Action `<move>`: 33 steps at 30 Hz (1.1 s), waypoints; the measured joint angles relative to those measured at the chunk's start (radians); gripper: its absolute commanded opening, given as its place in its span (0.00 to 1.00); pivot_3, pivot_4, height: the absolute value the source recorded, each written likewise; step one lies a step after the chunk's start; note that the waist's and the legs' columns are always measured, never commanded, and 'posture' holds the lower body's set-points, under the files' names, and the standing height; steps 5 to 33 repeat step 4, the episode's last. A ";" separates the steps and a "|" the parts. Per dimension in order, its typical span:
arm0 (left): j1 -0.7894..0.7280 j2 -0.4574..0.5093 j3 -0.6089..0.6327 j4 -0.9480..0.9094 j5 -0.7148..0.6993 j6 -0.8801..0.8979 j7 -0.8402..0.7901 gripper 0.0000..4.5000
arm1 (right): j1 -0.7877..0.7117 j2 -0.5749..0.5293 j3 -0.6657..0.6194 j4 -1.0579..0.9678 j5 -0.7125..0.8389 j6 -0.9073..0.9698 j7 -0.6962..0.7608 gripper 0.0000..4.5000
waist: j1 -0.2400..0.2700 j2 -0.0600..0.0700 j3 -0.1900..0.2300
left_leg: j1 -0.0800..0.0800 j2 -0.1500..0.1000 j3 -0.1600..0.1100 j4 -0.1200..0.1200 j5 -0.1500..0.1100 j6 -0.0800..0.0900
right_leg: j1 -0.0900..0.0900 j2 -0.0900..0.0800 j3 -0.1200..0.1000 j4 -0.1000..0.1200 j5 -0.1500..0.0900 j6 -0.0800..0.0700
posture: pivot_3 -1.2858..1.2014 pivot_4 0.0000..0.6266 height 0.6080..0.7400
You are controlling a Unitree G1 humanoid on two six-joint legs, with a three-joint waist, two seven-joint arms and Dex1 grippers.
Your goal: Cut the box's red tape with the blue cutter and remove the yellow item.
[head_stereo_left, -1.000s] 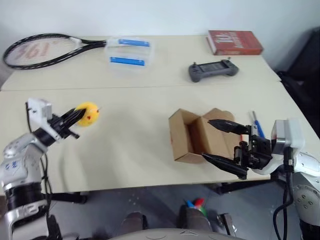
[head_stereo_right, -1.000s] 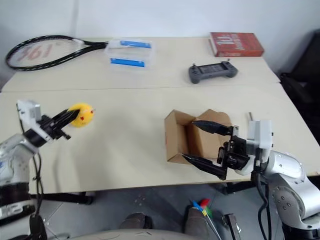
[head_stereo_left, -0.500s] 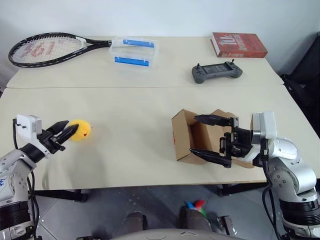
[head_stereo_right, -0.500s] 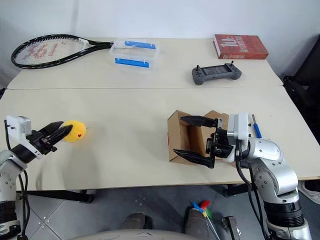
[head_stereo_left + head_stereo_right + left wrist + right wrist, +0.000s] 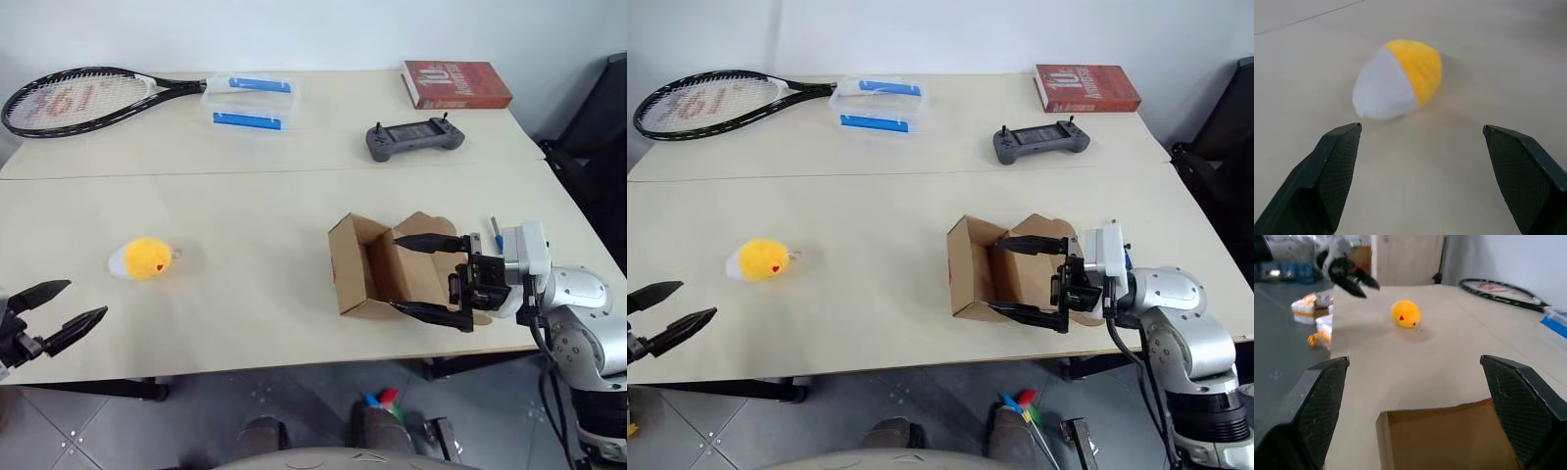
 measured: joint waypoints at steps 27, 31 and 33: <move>0.040 -0.060 0.022 -0.079 -0.016 0.003 0.042 0.94 | -0.004 -0.023 0.000 0.023 -0.028 -0.024 0.026 1.00 | 0.007 0.000 0.000 | 0.000 0.000 0.000 0.001 0.000 0.000 | 0.000 0.000 0.000 0.000 0.000 0.000 | 0.52 0.24 1.00; 0.040 -0.060 0.022 -0.079 -0.016 0.003 0.042 0.94 | -0.004 -0.023 0.000 0.023 -0.028 -0.024 0.026 1.00 | 0.007 0.000 0.000 | 0.000 0.000 0.000 0.001 0.000 0.000 | 0.000 0.000 0.000 0.000 0.000 0.000 | 0.52 0.24 1.00; 0.040 -0.060 0.022 -0.079 -0.016 0.003 0.042 0.94 | -0.004 -0.023 0.000 0.023 -0.028 -0.024 0.026 1.00 | 0.007 0.000 0.000 | 0.000 0.000 0.000 0.001 0.000 0.000 | 0.000 0.000 0.000 0.000 0.000 0.000 | 0.52 0.24 1.00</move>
